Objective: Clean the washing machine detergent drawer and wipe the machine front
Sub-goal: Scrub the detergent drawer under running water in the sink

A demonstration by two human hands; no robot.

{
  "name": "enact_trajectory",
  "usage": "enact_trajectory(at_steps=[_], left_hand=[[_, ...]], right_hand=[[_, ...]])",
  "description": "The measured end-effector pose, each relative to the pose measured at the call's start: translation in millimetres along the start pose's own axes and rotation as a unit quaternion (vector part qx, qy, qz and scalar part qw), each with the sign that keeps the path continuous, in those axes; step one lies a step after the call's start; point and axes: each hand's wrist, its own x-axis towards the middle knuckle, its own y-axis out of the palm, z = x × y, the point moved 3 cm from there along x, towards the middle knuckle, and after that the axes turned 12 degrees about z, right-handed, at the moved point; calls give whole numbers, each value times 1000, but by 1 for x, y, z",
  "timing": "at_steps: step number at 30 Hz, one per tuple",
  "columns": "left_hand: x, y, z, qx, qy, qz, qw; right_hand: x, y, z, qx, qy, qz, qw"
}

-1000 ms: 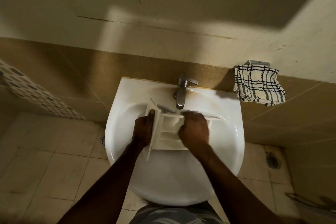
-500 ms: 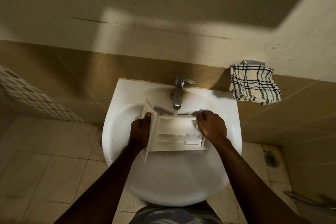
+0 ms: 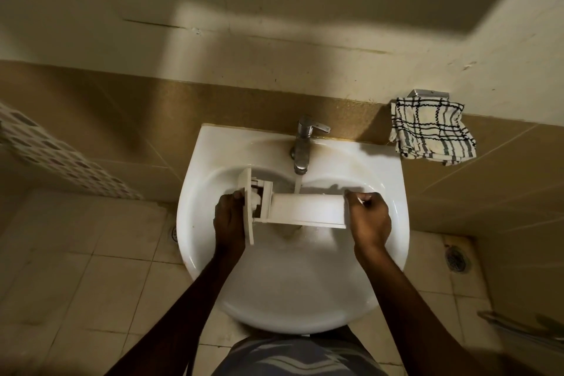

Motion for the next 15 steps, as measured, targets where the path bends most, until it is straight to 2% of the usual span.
enact_trajectory(at_steps=[3,6,9,11,13,15], left_hand=[[-4,9,-11,-89,-90,26,992],[-4,15,-5,-254,-198,106,941],[-1,14,2,-325,-245,140,903],[1,16,3,-350,-247,159,890],[2,19,5,-351,-249,161,888],[1,20,10,-351,-244,141,893]], right_hand=[[-5,0,-11,132,2,-25,991],[-9,2,-16,254,-62,-8,965],[-13,7,-27,268,-91,9,959],[-15,10,-36,192,-130,-17,973],[-13,14,-41,-6,-208,-57,976],[-9,29,-41,-210,-301,-14,930]])
